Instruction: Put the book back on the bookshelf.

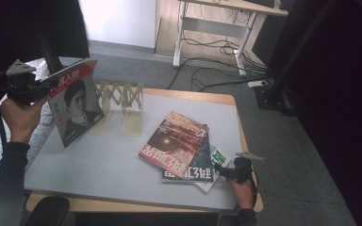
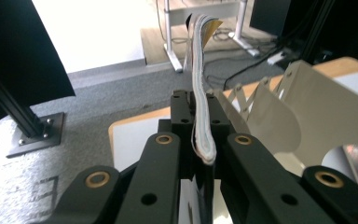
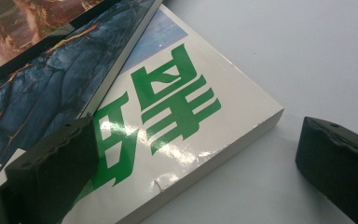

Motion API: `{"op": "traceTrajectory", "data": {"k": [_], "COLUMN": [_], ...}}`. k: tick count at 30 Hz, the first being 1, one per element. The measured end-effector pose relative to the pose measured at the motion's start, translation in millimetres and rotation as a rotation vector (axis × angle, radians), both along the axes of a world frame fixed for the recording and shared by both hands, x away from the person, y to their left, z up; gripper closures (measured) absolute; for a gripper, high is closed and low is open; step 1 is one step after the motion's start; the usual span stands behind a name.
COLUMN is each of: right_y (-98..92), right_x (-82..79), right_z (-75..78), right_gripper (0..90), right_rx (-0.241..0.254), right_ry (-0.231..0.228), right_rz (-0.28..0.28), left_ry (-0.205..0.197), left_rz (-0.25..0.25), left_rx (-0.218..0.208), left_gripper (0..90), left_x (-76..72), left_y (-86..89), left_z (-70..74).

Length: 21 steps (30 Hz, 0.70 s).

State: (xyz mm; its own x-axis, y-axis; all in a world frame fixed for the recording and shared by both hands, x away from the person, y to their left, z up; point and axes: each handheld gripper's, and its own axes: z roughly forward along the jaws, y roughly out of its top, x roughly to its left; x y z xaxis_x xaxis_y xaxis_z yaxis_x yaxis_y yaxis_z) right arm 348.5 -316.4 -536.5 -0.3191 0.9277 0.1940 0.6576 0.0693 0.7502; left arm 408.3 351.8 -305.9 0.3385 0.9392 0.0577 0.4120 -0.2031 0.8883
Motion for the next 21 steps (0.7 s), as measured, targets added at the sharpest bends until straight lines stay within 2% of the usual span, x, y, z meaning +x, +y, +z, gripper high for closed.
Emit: {"op": "traceTrajectory", "data": {"k": [7,13,16,21], "right_y": [0.0,-0.1,-0.1,-0.1], "right_x": [0.0,0.0,0.1,0.1], "right_z": [-0.1,0.0,-0.1,-0.2], "right_gripper": [0.0,0.0,0.0,0.0], "right_rx": [0.001,0.000,-0.001,0.001], "right_ry": [-0.001,0.000,-0.002,-0.003], "right_rz": [0.000,0.000,0.001,0.001], "left_ry": [0.050,0.088,0.118,0.131], "left_rz": [0.000,0.006,0.002,0.007], "left_rx": [0.068,0.071,0.054,0.041], "left_gripper": [84.5,77.9,77.6,86.4], "left_x": [-0.1,4.4,8.7,10.6], "left_y": [-4.5,-3.7,-3.0,-4.6], "left_z": [-4.6,-2.8,-2.6,-1.2]}}
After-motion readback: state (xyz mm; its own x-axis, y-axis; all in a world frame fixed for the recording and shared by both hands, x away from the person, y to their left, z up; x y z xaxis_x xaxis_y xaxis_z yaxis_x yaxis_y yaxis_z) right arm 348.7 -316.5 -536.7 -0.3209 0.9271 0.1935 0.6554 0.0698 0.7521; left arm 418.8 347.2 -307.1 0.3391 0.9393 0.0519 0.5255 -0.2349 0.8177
